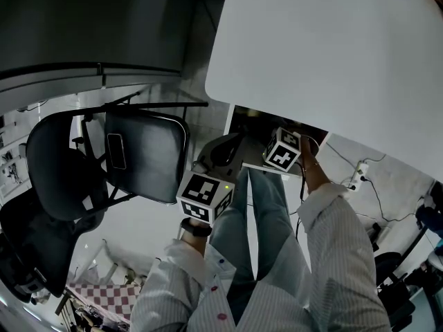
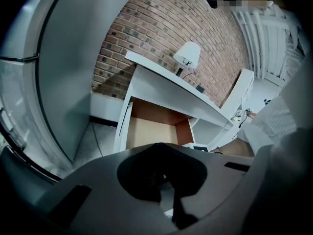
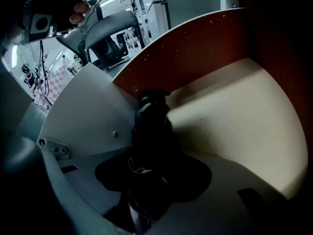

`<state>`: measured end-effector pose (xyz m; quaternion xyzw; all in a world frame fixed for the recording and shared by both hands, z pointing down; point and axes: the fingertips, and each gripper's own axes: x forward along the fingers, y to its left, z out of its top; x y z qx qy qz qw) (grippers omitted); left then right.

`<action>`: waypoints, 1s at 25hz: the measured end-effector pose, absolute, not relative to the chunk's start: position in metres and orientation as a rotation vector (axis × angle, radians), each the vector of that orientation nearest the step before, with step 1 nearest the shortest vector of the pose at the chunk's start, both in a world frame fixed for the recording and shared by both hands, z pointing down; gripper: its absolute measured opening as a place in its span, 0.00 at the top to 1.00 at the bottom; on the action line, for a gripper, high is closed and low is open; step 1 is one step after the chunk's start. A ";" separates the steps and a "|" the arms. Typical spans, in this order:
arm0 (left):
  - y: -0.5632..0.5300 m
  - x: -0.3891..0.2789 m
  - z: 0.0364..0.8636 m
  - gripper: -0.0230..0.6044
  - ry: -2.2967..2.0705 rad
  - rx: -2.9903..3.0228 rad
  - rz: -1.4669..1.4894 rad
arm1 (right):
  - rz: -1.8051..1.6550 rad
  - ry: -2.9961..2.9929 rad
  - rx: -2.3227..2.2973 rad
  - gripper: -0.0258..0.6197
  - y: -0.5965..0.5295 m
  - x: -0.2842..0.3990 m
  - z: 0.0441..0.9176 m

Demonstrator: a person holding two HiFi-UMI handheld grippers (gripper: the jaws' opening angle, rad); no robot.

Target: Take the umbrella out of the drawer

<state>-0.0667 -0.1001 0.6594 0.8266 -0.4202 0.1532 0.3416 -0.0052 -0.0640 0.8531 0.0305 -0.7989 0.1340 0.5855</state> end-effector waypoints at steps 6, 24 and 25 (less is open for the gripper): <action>-0.102 -0.067 0.653 0.96 -1.101 2.159 0.385 | 0.290 -1.860 0.073 0.66 -0.063 -0.005 0.847; -0.127 -0.067 0.592 0.96 -1.166 2.197 0.298 | 0.352 -1.960 0.193 0.66 -0.061 -0.008 0.768; -0.128 -0.066 0.586 0.96 -1.168 2.201 0.293 | 0.354 -1.968 0.202 0.66 -0.062 -0.009 0.760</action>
